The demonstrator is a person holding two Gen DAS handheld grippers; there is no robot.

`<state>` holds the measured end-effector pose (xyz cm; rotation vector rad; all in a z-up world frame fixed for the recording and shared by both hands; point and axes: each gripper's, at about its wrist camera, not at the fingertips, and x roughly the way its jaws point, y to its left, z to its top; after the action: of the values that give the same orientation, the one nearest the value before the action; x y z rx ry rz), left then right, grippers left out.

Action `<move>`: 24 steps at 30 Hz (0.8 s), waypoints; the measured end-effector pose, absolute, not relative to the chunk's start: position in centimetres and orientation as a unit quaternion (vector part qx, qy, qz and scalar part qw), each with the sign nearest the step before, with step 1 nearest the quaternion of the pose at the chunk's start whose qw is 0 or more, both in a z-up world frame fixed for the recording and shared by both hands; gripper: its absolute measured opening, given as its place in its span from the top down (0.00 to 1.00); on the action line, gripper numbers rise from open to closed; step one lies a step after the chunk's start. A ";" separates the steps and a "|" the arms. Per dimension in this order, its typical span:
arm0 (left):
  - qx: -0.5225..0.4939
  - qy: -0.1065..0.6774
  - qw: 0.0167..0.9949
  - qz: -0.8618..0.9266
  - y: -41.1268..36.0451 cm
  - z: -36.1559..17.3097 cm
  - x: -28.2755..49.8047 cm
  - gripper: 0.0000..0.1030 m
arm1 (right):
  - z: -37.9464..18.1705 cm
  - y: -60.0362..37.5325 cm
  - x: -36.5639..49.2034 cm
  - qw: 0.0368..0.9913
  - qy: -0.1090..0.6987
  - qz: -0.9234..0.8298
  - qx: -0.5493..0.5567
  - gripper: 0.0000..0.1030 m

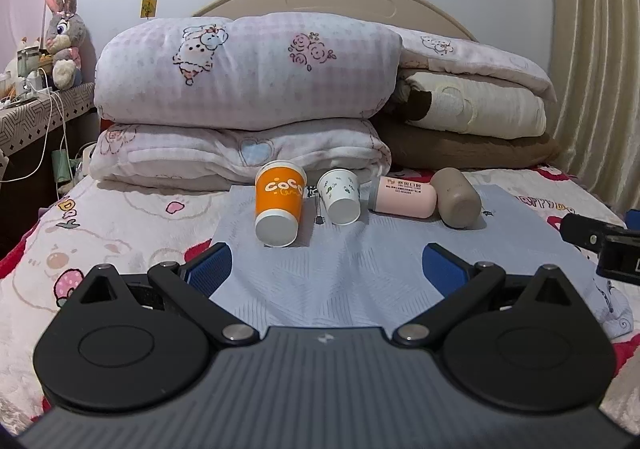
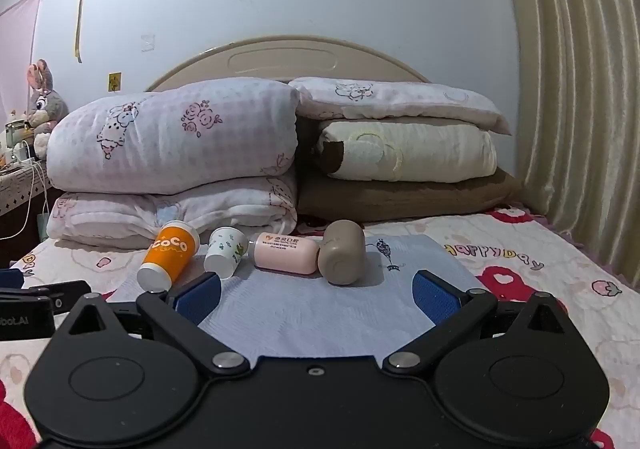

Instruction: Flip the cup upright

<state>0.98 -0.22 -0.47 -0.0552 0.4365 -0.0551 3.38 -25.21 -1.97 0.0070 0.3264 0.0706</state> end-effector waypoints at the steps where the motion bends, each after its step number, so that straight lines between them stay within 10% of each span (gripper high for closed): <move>1: -0.027 0.216 0.976 -0.027 -0.2 -0.6 1.0 0.00 | -1.9 -25.4 3.4 0.986 0.165 0.034 0.005 0.00; 24: -0.027 0.217 0.975 -0.027 0.1 -0.7 0.9 0.00 | -2.2 -25.3 4.1 0.980 0.198 0.023 0.003 0.00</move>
<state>0.90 0.08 -0.73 -0.0547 0.4385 -0.0546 4.09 -25.29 -2.20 0.0055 0.3984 0.0468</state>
